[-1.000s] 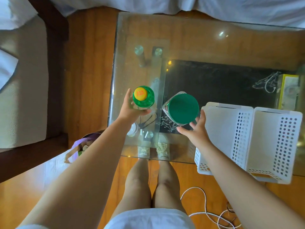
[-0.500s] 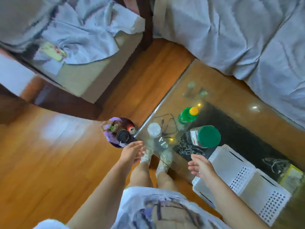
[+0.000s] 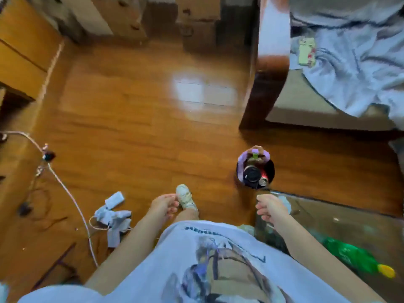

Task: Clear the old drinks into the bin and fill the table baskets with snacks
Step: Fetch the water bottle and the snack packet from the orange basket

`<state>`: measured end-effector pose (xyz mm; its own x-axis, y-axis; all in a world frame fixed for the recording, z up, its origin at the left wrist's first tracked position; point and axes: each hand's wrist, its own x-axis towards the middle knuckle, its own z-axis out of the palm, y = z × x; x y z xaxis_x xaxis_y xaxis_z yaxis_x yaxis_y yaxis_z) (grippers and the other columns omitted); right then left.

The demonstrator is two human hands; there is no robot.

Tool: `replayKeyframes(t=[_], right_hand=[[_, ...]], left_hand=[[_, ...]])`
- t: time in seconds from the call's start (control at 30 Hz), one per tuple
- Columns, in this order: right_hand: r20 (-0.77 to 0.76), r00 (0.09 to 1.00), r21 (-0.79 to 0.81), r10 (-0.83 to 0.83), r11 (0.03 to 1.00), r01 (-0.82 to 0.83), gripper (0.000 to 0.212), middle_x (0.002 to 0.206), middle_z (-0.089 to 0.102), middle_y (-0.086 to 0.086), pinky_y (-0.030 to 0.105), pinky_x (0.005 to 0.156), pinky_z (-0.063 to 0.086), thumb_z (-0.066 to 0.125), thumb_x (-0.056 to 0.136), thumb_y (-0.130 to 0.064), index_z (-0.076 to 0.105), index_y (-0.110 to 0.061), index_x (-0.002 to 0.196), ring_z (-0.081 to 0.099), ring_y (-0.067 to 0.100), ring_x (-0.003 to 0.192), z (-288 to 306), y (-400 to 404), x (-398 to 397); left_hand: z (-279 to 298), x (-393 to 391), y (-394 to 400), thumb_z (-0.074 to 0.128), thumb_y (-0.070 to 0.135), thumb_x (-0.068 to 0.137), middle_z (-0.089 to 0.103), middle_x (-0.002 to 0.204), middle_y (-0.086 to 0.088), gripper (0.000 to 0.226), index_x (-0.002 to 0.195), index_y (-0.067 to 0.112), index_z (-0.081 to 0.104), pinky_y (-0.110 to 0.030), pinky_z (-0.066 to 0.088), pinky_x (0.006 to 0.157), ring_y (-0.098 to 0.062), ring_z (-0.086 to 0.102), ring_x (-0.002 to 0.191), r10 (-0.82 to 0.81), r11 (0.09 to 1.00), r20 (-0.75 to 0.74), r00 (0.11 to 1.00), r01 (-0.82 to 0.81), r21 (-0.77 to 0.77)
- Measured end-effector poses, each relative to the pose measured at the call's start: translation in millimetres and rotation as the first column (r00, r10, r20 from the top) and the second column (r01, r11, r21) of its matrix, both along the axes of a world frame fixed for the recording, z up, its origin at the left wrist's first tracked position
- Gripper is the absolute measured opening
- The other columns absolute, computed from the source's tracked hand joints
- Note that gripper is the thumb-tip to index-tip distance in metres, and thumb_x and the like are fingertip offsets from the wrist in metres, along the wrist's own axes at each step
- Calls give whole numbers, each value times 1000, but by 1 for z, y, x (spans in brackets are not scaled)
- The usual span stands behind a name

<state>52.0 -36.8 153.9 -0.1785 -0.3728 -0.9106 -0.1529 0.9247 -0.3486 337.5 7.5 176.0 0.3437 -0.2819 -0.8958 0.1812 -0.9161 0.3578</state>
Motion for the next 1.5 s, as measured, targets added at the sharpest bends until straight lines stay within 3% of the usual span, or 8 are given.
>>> replayKeyframes(t=[0.1, 0.4, 0.6, 0.7, 0.9, 1.0, 1.1, 1.5], right_hand=[[-11, 990, -5, 141, 990, -141, 12, 67, 56, 6, 21, 49, 37, 52, 92, -22, 56, -17, 82, 48, 14, 51, 10, -40, 60], [76, 948, -63, 308, 951, -304, 10, 75, 55, 7, 23, 57, 43, 50, 94, -22, 55, -16, 89, 53, 18, 64, 19, -97, 189], [-1, 978, -18, 210, 977, -210, 16, 65, 47, 3, 21, 43, 34, 48, 92, -15, 49, -16, 77, 42, 14, 51, 11, -126, 213], [-97, 969, 16, 228, 974, -227, 17, 69, 52, 3, 20, 39, 44, 48, 93, -15, 50, -17, 76, 50, 15, 56, 4, -158, 218], [-258, 916, 114, 306, 952, -285, 15, 74, 57, 9, 32, 69, 50, 55, 90, -15, 53, -15, 76, 55, 20, 64, -21, -257, 260], [-214, 903, 117, 373, 927, -355, 7, 73, 57, 9, 31, 62, 48, 53, 91, -15, 54, -12, 85, 53, 19, 59, -27, -325, 300], [-195, 846, 94, 496, 868, -487, 7, 69, 54, 9, 27, 49, 39, 49, 92, -13, 54, -9, 95, 48, 18, 53, -23, -387, 347], [22, 542, -106, 840, 541, -834, 16, 68, 56, 2, 25, 61, 42, 45, 95, -15, 52, -19, 81, 54, 15, 60, 7, -529, 578]], left_hand=[[-8, 57, 25, 52, 22, 94, 58, 74, -2, 10, 96, 14, 57, -22, 37, 50, -12, 49, 61, 159, 981, 54, 986, -164, 103], [-32, 185, 33, 50, 17, 94, 51, 73, -6, 24, 71, 9, 53, -24, 35, 54, -16, 45, 61, 505, 846, -47, 862, -484, 226], [-31, 219, -44, 54, 18, 92, 56, 72, -2, 11, 85, 11, 56, -22, 35, 50, -11, 49, 60, 465, 882, -73, 882, -454, 128], [-24, 229, -92, 53, 19, 93, 58, 73, -2, 8, 98, 15, 57, -21, 37, 50, -10, 50, 60, 407, 913, -103, 908, -406, 33], [-20, 264, -167, 50, 19, 95, 58, 77, -2, 16, 109, 15, 57, -21, 37, 55, -11, 51, 64, 460, 881, -173, 871, -472, -34], [-21, 293, -193, 48, 17, 96, 56, 76, -3, 14, 108, 14, 55, -22, 35, 55, -12, 50, 64, 566, 820, -147, 811, -573, -5], [-16, 320, -208, 51, 17, 95, 56, 76, -3, 13, 107, 14, 54, -23, 33, 52, -12, 50, 64, 693, 720, -101, 714, -693, 33], [-20, 401, -238, 51, 21, 94, 55, 76, -2, 13, 105, 14, 52, -23, 33, 55, -12, 48, 64, 860, 503, -4, 511, -845, 182]])
